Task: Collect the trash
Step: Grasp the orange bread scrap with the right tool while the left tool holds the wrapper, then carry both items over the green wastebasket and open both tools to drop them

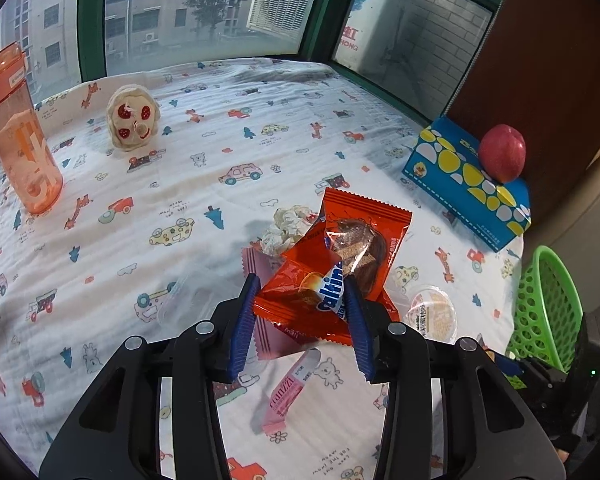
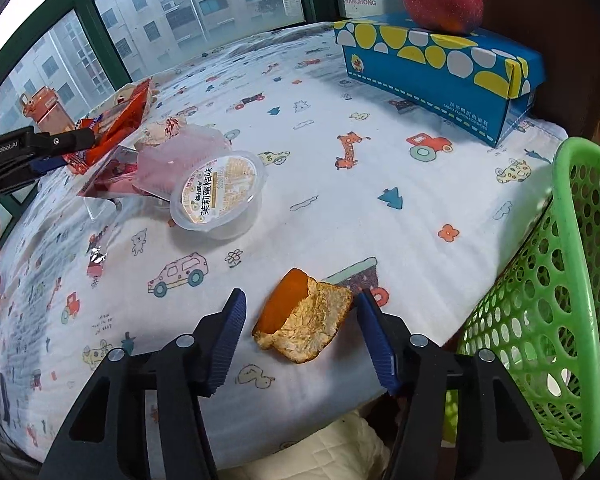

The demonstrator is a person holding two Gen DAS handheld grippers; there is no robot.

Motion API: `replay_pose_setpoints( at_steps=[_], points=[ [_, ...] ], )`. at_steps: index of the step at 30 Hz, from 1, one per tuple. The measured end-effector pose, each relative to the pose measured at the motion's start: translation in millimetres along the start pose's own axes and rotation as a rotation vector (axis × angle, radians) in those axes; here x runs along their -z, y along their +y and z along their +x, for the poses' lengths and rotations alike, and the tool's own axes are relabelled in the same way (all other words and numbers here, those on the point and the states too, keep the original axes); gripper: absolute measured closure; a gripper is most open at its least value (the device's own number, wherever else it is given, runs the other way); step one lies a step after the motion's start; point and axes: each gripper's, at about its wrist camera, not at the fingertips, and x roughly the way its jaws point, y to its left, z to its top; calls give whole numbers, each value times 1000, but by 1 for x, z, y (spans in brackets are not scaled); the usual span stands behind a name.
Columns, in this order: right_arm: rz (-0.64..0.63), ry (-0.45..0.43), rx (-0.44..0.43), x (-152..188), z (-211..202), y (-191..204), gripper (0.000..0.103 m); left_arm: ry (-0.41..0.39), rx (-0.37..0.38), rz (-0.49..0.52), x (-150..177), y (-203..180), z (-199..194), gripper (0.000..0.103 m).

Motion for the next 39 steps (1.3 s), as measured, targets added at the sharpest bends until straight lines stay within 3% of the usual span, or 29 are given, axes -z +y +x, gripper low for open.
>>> replay_pose_setpoints(
  at_steps=[5, 11, 25, 39],
  points=[
    [-17, -14, -34, 0, -4, 2, 73, -23, 9, 8, -1, -5, -14, 62],
    [-33, -27, -59, 0, -12, 5, 79, -41, 28, 17, -1, -16, -24, 62],
    [-22, -130, -83, -5, -65, -9, 81, -53, 91, 86, 2, -63, -39, 62],
    [108, -227, 56, 7, -131, -110, 81, -42, 204, 200, 9, -159, -40, 62]
  ],
)
